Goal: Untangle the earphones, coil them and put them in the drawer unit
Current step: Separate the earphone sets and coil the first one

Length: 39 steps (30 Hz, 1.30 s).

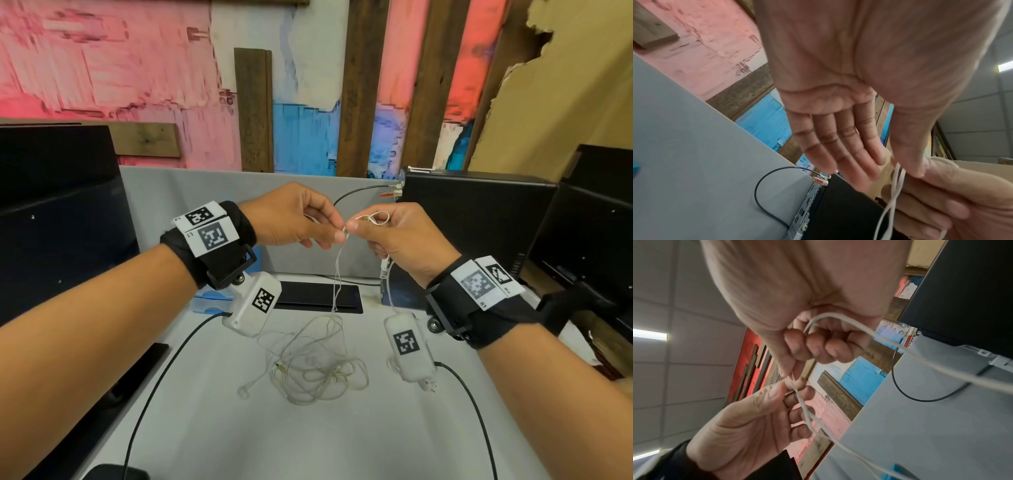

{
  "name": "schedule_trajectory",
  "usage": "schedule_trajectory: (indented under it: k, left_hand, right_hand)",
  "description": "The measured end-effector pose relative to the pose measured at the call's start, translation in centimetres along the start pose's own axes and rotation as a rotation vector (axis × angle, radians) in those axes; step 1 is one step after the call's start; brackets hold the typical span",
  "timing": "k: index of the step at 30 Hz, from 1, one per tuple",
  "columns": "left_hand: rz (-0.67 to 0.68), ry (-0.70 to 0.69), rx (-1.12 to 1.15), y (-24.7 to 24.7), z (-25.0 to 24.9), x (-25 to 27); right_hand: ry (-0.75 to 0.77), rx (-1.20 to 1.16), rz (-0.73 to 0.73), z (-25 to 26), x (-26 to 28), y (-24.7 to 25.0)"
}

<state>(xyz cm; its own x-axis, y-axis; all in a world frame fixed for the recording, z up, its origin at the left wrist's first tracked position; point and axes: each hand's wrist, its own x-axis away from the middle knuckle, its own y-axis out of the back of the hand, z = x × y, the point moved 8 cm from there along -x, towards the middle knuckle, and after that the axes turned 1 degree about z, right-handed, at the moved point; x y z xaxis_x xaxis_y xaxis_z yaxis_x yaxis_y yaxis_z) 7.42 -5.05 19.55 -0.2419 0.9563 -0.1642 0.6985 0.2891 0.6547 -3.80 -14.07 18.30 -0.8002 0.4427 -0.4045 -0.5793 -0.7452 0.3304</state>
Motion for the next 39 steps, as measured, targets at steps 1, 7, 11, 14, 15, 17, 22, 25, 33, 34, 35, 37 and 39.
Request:
schedule_trajectory:
  k: [1,7,11,14,15,17,22,25,33,34,35,37,39]
  left_hand:
    - [0.004,0.006,0.001,-0.2,0.1,-0.1]
    - [0.047,-0.006,-0.014,-0.6,-0.1,0.0]
    - [-0.065,-0.008,0.095,1.9,-1.0,0.3]
    - [-0.135,-0.019,0.135,3.4,-2.2,0.2]
    - [-0.136,-0.019,0.119,3.5,-2.7,0.0]
    - [-0.130,-0.030,0.064,3.3,-3.8,-0.3]
    - [-0.216,-0.068,-0.039,4.5,-6.1,-0.5]
    - [-0.307,-0.084,-0.055,6.8,-6.5,-0.1]
    - [-0.455,-0.103,0.004,10.6,-5.8,1.9]
    - [-0.447,-0.100,0.006,10.6,-5.7,1.9]
    - [-0.435,-0.099,0.008,10.4,-5.6,1.8]
    - [-0.405,-0.099,0.017,9.9,-5.6,1.6]
    - [-0.378,-0.096,0.024,9.4,-5.7,1.4]
  right_hand:
    - [-0.006,0.013,0.004,-0.1,0.0,0.0]
    - [-0.003,0.026,0.010,-0.8,0.0,0.5]
    - [-0.107,0.328,0.228,-2.2,0.7,-0.3]
    - [-0.228,0.346,0.445,-2.7,1.2,-1.6]
    - [-0.237,0.234,0.430,-2.0,0.9,-1.7]
    - [-0.195,0.002,0.324,0.1,-0.3,-1.7]
    - [-0.073,-0.194,0.112,4.2,-2.0,-1.1]
    - [-0.060,-0.120,0.060,3.8,-1.9,-0.1]
    - [-0.094,-0.111,0.038,0.7,-0.9,1.2]
    - [-0.092,-0.100,0.041,0.7,-1.0,1.0]
    - [-0.092,-0.091,0.043,0.8,-1.1,0.6]
    - [-0.102,-0.064,0.046,1.0,-1.5,-0.3]
    - [-0.117,-0.032,0.065,1.2,-2.0,-1.4]
